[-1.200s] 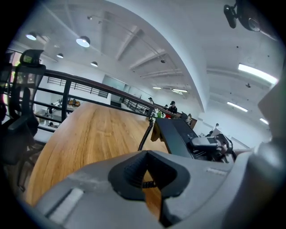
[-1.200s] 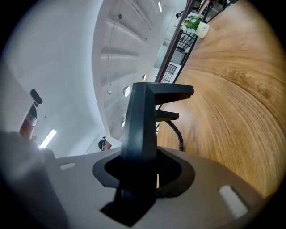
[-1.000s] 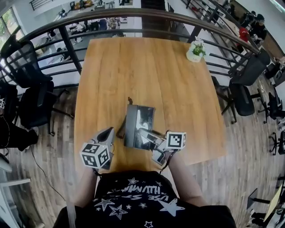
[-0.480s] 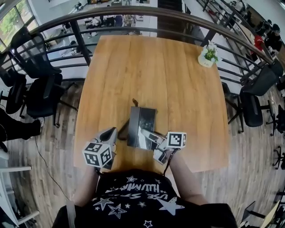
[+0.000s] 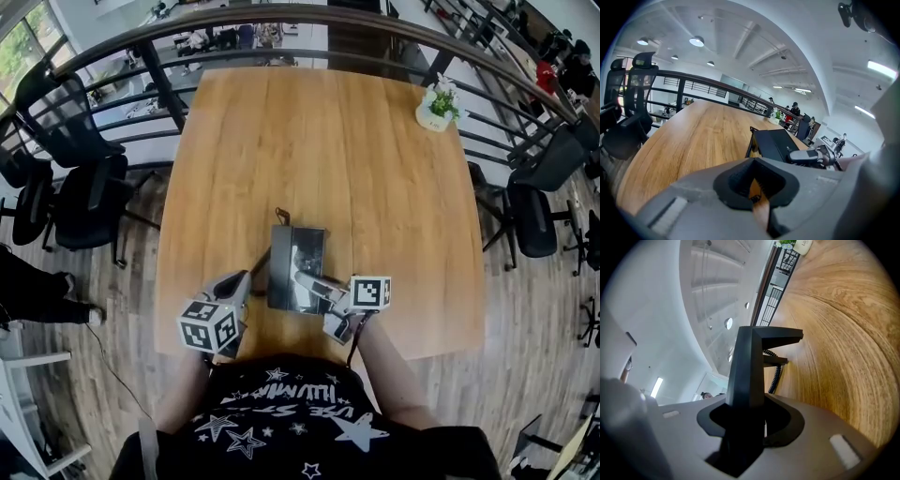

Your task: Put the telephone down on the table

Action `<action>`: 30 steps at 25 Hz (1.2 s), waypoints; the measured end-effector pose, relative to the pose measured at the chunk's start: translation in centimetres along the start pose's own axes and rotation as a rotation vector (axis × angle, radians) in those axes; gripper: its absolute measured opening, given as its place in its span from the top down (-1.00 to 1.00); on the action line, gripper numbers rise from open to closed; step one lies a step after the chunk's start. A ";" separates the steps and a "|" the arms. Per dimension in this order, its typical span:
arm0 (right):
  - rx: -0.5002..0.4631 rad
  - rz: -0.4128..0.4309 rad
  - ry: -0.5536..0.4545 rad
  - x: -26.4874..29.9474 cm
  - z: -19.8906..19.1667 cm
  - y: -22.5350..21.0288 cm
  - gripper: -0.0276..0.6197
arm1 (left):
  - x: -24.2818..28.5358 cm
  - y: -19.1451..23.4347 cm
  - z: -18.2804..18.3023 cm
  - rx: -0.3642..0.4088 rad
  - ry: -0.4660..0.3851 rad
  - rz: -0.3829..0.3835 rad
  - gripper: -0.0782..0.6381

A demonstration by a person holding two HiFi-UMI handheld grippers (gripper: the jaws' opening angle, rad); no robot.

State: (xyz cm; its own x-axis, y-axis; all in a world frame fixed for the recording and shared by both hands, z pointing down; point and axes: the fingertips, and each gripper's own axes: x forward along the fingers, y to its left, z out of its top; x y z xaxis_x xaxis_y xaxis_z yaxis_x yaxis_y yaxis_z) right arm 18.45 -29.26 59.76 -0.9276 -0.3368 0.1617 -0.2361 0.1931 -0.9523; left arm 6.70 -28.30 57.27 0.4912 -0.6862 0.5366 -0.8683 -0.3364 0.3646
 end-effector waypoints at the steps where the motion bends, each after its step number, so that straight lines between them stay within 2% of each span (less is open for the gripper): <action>1: -0.031 0.019 0.002 0.1 0.2 0.2 0.42 | 0.0 0.0 0.0 0.001 0.003 -0.001 0.78; 5: -0.110 -0.003 0.023 0.0 0.2 -0.1 0.41 | 0.2 -0.2 0.0 0.001 0.006 -0.001 0.78; 16: -0.205 -0.074 0.018 0.4 -0.2 -0.4 0.41 | -0.3 0.0 0.2 0.003 0.000 -0.004 0.78; 24: -0.255 -0.185 0.026 -0.3 0.0 -1.4 0.38 | -0.6 -0.6 -0.2 0.009 -0.001 -0.001 0.78; 30: -0.313 -0.313 0.057 -0.9 0.4 -2.3 0.19 | -1.2 -0.5 -0.1 0.008 -0.012 -0.001 0.78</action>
State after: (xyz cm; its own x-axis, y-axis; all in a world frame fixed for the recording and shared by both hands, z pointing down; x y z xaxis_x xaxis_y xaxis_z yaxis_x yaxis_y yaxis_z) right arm 19.92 -29.75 61.75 -0.8099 -0.3738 0.4519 -0.5761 0.3628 -0.7324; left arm 6.54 -27.27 56.53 0.4912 -0.6936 0.5270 -0.8683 -0.3419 0.3594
